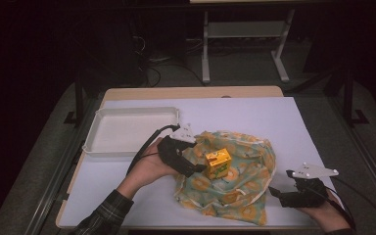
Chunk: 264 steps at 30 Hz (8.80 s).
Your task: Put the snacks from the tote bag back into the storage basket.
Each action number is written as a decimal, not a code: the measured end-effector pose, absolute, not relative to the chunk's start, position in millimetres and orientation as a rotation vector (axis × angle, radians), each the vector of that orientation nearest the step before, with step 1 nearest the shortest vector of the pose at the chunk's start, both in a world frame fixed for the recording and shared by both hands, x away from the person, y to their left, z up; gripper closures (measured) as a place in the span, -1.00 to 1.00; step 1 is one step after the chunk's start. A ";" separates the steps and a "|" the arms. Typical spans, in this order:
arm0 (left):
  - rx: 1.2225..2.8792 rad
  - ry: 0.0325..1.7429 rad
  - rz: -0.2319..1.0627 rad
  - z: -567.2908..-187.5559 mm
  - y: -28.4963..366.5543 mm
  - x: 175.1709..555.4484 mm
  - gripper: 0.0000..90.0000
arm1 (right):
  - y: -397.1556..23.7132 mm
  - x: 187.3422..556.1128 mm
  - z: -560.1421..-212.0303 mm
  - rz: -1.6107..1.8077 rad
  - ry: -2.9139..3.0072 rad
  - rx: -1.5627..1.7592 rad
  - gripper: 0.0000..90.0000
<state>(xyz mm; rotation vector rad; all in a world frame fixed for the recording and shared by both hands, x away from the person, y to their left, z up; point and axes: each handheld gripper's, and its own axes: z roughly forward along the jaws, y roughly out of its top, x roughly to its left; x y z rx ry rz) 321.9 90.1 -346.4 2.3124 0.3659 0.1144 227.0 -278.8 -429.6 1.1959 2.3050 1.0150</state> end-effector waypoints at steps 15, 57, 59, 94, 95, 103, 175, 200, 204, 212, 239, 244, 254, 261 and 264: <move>2.405 0.327 0.110 -353.8 53.7 328.7 -0.67 | -277.7 228.0 -431.3 1.006 2.323 1.192 -0.69; 2.490 0.293 0.101 -370.6 25.5 330.8 0.16 | -280.0 228.8 -435.8 0.988 2.338 1.201 -0.69; 2.466 0.300 0.092 -368.1 26.6 330.6 0.16 | -280.3 228.7 -435.7 0.989 2.337 1.202 -0.69; 2.285 0.399 0.114 -300.8 94.3 342.3 0.16 | -285.2 225.7 -438.1 0.969 2.336 1.228 -0.69; 2.286 0.403 0.120 -299.3 96.9 343.0 0.16 | -285.3 225.5 -438.2 0.968 2.336 1.232 -0.69; 2.263 0.447 0.159 -290.6 116.8 347.9 0.17 | -285.7 225.8 -438.4 0.967 2.338 1.232 -0.69; 2.218 0.837 0.350 -348.7 210.3 410.5 0.16 | -286.1 225.6 -439.5 0.965 2.343 1.218 -0.69; 2.202 0.841 0.314 -378.6 219.4 416.0 0.16 | -286.2 225.9 -439.4 0.966 2.344 1.218 -0.69; 2.219 0.811 0.306 -378.8 219.9 414.3 0.16 | -286.4 225.8 -439.2 0.966 2.343 1.218 -0.69; 2.234 0.791 0.284 -379.5 221.3 412.3 0.15 | -286.3 225.8 -439.0 0.966 2.343 1.218 -0.69; 2.115 0.807 0.250 -340.3 230.8 413.9 0.19 | -284.4 227.4 -440.5 0.960 2.355 1.225 -0.69; 2.110 0.846 0.238 -340.7 232.1 424.9 0.65 | -284.1 227.2 -440.5 0.960 2.356 1.225 -0.69; 2.121 0.895 0.255 -345.0 229.5 442.1 0.99 | -285.0 227.0 -441.1 0.960 2.361 1.227 -0.69; 2.162 0.895 0.216 -356.1 222.8 447.6 0.99 | -285.3 226.8 -441.4 0.961 2.363 1.228 -0.69; 2.165 0.893 0.202 -357.7 219.9 447.4 0.99 | -285.4 226.7 -441.3 0.962 2.361 1.229 -0.69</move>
